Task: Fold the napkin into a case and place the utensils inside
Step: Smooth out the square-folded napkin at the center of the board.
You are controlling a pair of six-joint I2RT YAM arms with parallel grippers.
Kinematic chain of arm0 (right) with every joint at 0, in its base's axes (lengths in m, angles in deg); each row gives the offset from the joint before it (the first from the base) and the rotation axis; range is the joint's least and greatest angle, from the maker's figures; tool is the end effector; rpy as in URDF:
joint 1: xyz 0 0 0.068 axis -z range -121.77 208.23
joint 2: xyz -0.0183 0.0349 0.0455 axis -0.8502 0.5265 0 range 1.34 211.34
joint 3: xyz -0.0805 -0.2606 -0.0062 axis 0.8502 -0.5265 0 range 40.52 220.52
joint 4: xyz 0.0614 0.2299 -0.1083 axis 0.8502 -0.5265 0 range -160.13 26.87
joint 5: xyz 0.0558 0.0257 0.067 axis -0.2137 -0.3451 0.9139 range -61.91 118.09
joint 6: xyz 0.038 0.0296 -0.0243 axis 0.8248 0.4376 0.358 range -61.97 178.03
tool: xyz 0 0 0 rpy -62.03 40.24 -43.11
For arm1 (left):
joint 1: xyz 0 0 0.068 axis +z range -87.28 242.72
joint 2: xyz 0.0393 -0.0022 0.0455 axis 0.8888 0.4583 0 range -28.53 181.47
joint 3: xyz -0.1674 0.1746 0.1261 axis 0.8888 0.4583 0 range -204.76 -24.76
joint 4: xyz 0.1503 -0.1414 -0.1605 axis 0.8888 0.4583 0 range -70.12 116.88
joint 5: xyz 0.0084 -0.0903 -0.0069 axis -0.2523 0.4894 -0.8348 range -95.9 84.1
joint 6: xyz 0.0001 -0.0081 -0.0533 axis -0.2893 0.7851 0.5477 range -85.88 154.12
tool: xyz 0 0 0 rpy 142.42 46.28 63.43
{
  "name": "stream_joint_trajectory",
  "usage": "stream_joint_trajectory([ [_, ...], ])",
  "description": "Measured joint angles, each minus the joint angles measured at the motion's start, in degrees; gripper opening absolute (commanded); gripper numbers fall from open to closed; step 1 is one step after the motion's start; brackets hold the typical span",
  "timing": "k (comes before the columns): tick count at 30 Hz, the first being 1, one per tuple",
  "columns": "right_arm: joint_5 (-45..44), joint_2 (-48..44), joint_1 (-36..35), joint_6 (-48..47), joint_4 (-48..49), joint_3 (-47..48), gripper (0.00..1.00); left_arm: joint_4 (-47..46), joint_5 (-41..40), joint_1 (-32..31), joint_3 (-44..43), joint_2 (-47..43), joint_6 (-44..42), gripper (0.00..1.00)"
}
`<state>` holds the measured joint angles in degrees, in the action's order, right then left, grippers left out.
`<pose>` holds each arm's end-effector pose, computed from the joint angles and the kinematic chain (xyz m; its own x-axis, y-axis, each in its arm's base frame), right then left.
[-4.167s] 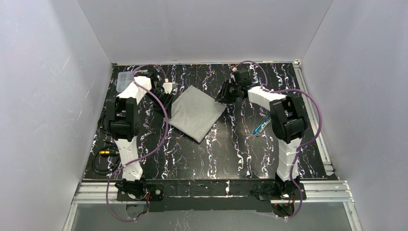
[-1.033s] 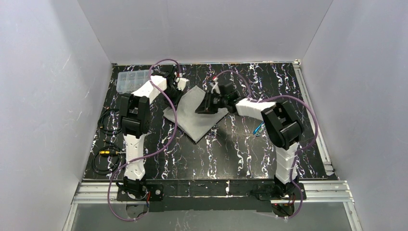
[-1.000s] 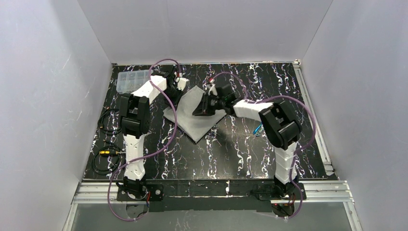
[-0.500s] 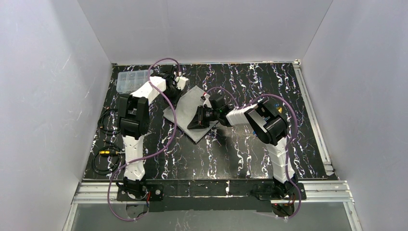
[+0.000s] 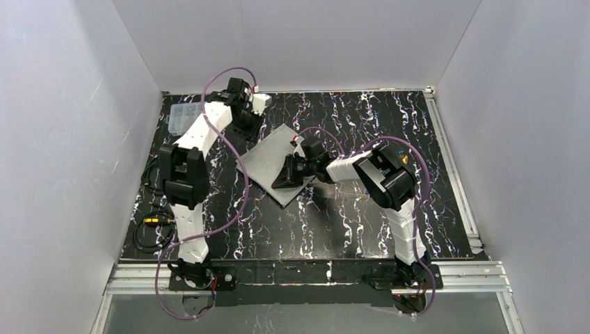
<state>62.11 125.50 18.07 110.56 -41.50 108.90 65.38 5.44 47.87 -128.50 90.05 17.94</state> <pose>0.3242 0.2999 0.1049 -0.9661 0.0455 -0.2542 -0.2000 0.4910 0.8479 0.4355 -0.1227 0.2460 -0.7104 0.4712 -0.5228 0.5658 0.8241 -0.0261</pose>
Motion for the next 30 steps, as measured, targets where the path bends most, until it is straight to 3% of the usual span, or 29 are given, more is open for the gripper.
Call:
stream_joint_trajectory([
  [4, -0.09, 0.00, 0.00, 0.09, -0.02, 0.00, 0.16, 3.91, 9.68, 0.04, 0.90, -6.32, 0.74, 0.18],
  [7, -0.20, 0.00, 0.00, 0.24, -0.04, 0.00, 0.16, 5.20, 17.53, -0.44, 6.97, -9.62, 1.09, 0.14],
  [14, -0.52, 0.00, 0.00, 0.92, -0.04, -0.04, 0.14, 7.21, 26.88, -1.11, 17.07, -0.22, 2.82, 0.10],
  [20, -0.81, -0.02, 0.00, 1.62, 0.63, -0.52, 0.13, 7.21, 27.45, -1.11, 16.96, 4.02, 3.13, 0.09],
  [30, -0.98, -0.02, 0.00, 2.29, 1.07, -0.79, 0.12, 7.32, 19.69, 1.55, 16.17, 4.13, 0.85, 0.07],
])
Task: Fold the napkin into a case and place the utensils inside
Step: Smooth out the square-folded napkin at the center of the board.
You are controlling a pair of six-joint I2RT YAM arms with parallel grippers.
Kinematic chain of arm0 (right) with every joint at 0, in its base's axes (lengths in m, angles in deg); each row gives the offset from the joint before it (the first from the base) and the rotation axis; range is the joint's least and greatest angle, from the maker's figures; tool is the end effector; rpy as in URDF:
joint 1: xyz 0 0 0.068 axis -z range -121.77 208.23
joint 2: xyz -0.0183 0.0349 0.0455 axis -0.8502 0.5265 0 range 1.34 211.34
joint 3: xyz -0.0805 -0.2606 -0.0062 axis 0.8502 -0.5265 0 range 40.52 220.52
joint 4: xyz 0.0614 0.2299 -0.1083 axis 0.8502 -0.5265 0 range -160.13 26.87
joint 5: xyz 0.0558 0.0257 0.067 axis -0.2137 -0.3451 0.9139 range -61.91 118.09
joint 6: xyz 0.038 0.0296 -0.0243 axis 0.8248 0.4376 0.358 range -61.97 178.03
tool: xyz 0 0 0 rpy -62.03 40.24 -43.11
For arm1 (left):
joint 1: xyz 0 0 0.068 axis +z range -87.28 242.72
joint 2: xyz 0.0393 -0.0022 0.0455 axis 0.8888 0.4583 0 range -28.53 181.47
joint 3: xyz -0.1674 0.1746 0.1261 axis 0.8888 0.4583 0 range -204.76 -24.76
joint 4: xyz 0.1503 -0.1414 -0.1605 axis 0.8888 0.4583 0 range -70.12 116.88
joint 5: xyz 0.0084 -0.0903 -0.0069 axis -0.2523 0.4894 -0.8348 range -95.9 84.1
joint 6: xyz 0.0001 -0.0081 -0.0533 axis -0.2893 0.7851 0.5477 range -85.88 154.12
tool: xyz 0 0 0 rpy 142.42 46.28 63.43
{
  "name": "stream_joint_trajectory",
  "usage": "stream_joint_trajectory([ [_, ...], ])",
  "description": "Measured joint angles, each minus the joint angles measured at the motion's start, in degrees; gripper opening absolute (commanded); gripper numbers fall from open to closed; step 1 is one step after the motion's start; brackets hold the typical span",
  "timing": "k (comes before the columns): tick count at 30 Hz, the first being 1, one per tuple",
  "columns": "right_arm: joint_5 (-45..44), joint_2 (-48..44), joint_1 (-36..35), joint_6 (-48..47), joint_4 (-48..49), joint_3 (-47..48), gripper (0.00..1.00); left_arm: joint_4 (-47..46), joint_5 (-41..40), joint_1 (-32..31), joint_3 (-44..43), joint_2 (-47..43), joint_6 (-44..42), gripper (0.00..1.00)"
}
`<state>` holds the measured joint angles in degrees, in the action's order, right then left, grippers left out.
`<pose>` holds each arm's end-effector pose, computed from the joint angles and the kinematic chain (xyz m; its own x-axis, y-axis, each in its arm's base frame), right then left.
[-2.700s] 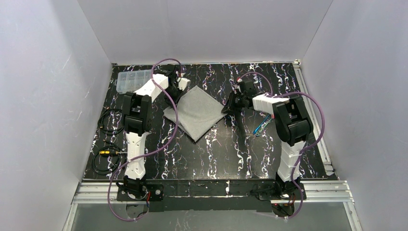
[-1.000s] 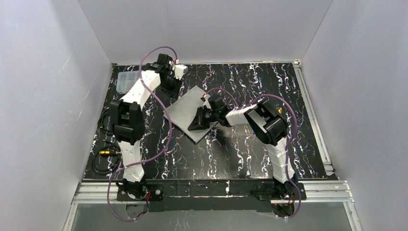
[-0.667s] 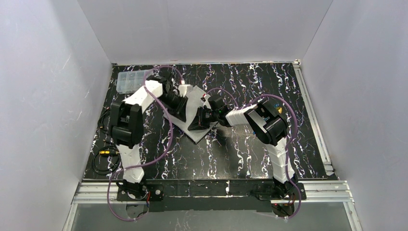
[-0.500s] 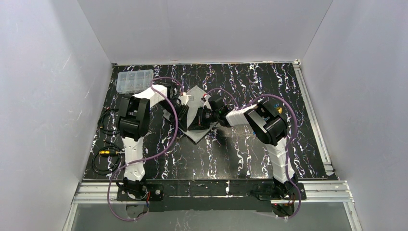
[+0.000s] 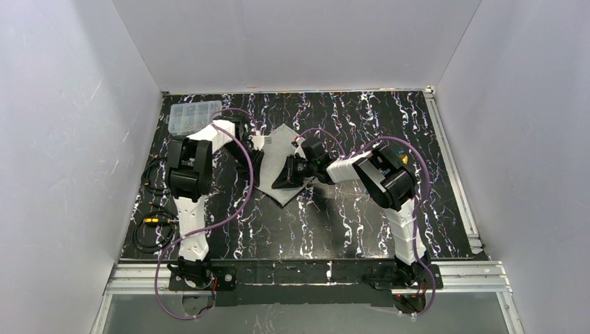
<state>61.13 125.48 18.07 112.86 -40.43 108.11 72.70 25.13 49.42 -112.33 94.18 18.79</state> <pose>0.3232 0.2983 0.1027 -0.9700 0.0780 -0.2301 -0.1628 0.4945 0.8538 0.3863 -0.1101 0.1392 -0.8810 0.4412 -0.1705 0.4646 0.7394 -0.4873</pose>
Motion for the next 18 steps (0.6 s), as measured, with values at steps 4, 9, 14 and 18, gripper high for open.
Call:
stream_joint_trajectory([
  [4, -0.09, 0.00, 0.00, 0.37, 0.68, -0.35, 0.11, 0.83, -1.73, 3.04, -2.80, 1.22, -0.52, 0.07],
  [9, -0.13, 0.00, 0.00, 0.52, 1.40, -0.70, 0.11, 1.64, -3.65, 7.63, -8.02, 2.82, -1.22, 0.06],
  [14, -0.13, 0.00, 0.00, 0.55, 1.57, -0.81, 0.11, 1.81, -5.51, 10.95, -12.26, 2.89, -2.05, 0.06],
  [18, -0.09, 0.00, 0.00, 0.68, 1.77, -0.87, 0.19, 1.49, -7.32, 11.54, -12.74, 2.89, -2.62, 0.06],
])
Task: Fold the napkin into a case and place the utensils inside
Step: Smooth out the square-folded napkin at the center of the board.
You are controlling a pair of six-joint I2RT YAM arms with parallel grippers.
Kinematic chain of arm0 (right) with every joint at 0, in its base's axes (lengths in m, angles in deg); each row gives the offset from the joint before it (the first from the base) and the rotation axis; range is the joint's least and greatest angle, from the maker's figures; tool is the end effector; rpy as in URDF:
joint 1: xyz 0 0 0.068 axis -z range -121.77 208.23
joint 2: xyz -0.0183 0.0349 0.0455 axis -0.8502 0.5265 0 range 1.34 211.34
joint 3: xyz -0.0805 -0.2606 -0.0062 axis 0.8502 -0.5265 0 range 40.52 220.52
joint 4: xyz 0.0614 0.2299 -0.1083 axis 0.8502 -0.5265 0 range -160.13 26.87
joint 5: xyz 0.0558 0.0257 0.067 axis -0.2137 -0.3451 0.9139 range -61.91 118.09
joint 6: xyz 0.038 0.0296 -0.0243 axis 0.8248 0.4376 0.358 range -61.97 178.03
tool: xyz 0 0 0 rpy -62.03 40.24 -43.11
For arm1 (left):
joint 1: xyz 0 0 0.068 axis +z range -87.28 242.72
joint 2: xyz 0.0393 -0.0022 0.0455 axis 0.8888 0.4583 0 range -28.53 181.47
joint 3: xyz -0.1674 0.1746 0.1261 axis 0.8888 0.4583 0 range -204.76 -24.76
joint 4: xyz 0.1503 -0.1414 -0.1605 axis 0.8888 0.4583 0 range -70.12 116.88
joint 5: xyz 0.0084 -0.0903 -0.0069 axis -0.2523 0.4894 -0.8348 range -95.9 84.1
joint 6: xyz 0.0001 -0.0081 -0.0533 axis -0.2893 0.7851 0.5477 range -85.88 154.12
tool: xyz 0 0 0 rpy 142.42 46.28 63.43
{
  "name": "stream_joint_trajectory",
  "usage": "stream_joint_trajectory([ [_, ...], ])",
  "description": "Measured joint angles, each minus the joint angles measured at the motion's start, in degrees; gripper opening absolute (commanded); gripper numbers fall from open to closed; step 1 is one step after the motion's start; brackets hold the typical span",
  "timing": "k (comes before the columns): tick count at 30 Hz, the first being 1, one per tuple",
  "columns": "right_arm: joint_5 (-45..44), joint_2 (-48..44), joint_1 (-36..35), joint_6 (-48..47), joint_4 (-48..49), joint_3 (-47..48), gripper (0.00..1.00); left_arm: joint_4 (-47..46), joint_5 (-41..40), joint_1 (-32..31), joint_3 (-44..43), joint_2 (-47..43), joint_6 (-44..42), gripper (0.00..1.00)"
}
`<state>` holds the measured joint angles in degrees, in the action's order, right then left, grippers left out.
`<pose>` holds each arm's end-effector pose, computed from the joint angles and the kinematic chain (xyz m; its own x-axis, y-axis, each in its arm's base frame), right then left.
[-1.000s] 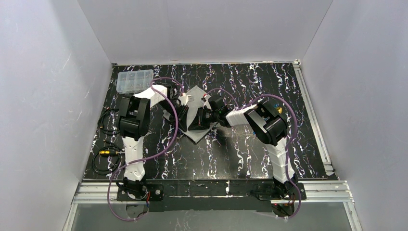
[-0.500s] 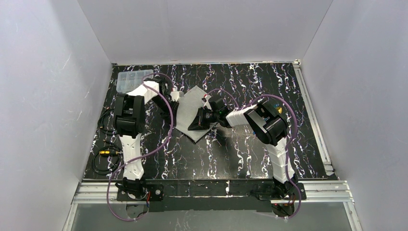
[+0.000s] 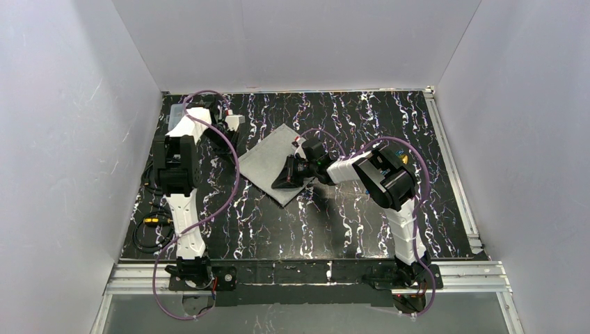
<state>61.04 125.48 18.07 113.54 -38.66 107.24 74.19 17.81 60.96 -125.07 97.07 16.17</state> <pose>0.3219 0.2972 0.1013 -0.9689 0.0873 -0.2314 -0.1614 0.4856 0.8592 0.4394 -0.0278 0.1729 -0.9042 0.3103 -0.2936 0.3989 0.8592 -0.3205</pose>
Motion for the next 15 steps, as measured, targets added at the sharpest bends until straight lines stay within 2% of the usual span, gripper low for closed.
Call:
stream_joint_trajectory([
  [2, 0.15, -0.07, 0.04, 0.11, -0.24, 0.28, 0.26, -0.20, -0.96, -0.07, 0.00, 0.00, -0.20, 0.06],
  [7, -0.74, -1.16, 0.46, -0.79, -4.59, 2.47, 0.36, -0.44, -2.60, -0.09, -0.07, 0.00, -0.50, 0.06],
  [12, -2.64, -3.08, 3.45, -2.56, -9.38, 5.11, 0.43, 0.22, -3.17, -0.07, -2.16, -0.02, -0.46, 0.11],
  [15, -3.63, -4.87, 5.44, -4.37, -11.78, 6.29, 0.43, 1.40, -1.99, -0.09, -4.76, -0.33, 0.09, 0.12],
])
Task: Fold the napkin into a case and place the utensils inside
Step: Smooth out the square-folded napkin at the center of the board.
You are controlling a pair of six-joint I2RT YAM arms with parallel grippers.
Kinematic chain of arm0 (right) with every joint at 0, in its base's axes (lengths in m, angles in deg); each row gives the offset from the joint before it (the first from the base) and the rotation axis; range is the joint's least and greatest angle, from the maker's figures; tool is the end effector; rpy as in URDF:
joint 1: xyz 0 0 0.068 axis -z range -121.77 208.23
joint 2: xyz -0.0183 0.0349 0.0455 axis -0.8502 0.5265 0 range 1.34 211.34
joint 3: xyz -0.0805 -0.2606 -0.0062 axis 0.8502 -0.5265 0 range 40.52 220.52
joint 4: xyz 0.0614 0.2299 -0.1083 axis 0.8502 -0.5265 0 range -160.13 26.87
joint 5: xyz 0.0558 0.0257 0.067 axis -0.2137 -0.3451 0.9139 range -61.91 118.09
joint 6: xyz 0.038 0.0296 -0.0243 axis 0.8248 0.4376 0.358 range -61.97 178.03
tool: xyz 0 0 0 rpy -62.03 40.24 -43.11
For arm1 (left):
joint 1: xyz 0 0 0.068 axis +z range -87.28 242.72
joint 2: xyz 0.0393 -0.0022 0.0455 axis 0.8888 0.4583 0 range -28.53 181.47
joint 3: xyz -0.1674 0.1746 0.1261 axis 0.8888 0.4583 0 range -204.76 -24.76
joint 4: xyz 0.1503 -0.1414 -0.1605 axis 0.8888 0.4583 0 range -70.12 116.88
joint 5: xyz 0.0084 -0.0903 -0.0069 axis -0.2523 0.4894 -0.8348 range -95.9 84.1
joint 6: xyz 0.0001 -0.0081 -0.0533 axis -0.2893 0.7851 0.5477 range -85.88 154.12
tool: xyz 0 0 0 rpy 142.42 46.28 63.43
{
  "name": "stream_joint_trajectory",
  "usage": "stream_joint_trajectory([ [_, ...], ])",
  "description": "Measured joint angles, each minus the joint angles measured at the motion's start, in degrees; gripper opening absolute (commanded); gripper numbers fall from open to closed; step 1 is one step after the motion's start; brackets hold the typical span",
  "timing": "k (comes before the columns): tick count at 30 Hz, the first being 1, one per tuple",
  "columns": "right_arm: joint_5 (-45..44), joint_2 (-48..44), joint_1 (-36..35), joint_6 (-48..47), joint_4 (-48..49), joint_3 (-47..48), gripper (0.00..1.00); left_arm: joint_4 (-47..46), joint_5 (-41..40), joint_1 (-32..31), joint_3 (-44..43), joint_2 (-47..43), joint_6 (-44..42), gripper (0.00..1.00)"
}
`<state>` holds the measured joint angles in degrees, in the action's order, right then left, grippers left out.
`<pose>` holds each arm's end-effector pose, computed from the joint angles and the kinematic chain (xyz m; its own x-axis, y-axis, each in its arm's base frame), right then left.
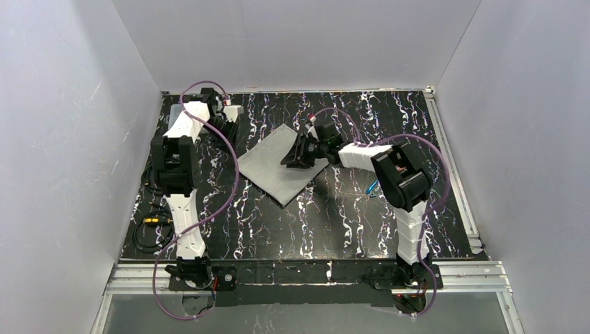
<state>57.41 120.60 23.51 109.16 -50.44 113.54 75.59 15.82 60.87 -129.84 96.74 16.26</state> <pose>0.3593 0.2703 0.1502 -0.9329 0.1794 -0.3123 -0.1685 0.5490 0.8187 0.4485 -0.0276 0.1970 -0.8858 0.3138 -0.3419 0.4117 0.8714 -0.2668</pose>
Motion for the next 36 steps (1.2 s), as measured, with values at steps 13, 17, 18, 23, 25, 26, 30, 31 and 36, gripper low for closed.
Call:
stream_joint_trajectory([
  [13, -3.63, -6.29, 4.66, -5.03, -5.51, -3.80, 0.19, -0.87, 4.68, -9.29, -21.55, 4.96, 4.50, 0.40],
  [17, -3.85, -6.29, 4.72, -5.55, -6.73, -4.68, 0.17, -2.80, 4.42, -13.25, -29.00, 12.57, 5.70, 0.45],
  [18, -3.87, -6.29, 4.72, -5.77, -6.64, -4.68, 0.17, -3.34, 4.11, -13.84, -30.49, 14.58, 5.95, 0.46],
  [23, -3.87, -6.29, 4.72, -6.10, -6.16, -5.57, 0.15, -4.35, 2.10, -14.51, -31.95, 20.28, 6.51, 0.68],
  [25, -3.74, -6.27, 4.72, -6.05, -5.88, -6.43, 0.14, -4.61, 0.98, -14.51, -31.95, 21.16, 6.49, 0.83],
  [26, -3.67, -6.16, 4.72, -5.97, -5.64, -6.71, 0.14, -4.85, 0.28, -14.53, -31.95, 21.40, 6.84, 0.87],
  [30, -3.48, -5.40, 4.72, -5.66, -4.50, -7.58, 0.14, -6.38, -1.53, -14.51, -32.13, 21.44, 7.67, 0.98],
  [31, -3.48, -5.38, 4.72, -5.60, -4.24, -7.89, 0.13, -6.69, -1.75, -14.51, -32.17, 21.44, 7.87, 0.98],
  [36, -3.23, -5.31, 4.72, -4.98, -3.39, -9.51, 0.13, -7.61, -1.57, -14.73, -32.28, 21.44, 8.28, 0.74],
])
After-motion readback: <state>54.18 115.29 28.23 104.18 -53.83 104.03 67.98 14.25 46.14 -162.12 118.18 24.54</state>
